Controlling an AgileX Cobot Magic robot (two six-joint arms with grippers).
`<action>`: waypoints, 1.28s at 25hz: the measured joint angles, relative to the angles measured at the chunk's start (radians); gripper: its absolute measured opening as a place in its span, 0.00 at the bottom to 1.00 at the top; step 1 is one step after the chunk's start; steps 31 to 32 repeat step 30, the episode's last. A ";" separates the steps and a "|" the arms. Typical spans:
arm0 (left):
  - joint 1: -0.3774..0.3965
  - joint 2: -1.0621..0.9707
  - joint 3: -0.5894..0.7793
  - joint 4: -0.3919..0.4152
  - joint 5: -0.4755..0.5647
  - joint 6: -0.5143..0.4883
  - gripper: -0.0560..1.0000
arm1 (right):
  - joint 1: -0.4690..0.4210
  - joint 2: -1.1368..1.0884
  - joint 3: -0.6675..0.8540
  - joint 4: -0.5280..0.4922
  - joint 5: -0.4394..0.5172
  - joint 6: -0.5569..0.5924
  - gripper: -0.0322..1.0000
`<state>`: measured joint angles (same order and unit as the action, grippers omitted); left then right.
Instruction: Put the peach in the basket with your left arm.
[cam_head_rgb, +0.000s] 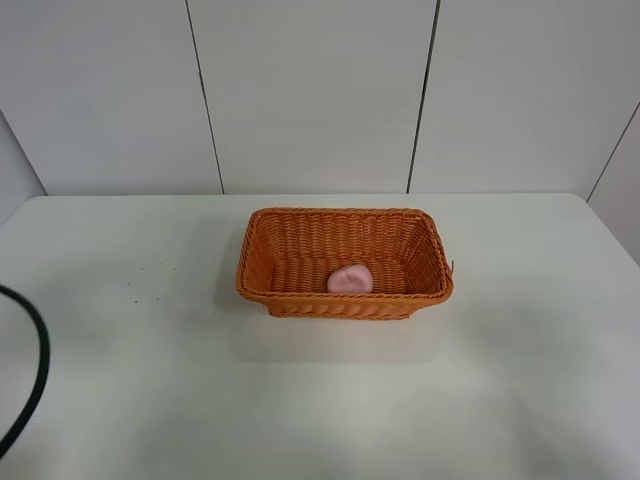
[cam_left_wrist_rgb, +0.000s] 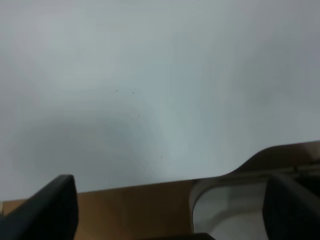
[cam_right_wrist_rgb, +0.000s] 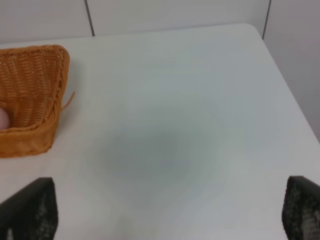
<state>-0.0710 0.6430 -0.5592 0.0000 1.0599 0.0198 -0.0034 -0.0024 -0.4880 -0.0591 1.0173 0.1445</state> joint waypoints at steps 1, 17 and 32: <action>0.000 -0.050 0.026 0.000 -0.003 0.000 0.86 | 0.000 0.000 0.000 0.000 0.000 0.000 0.70; 0.000 -0.592 0.066 0.005 -0.003 0.000 0.86 | 0.000 0.000 0.000 0.000 0.000 0.000 0.70; 0.000 -0.650 0.066 0.005 -0.003 -0.003 0.86 | 0.000 0.000 0.000 0.000 0.000 0.000 0.70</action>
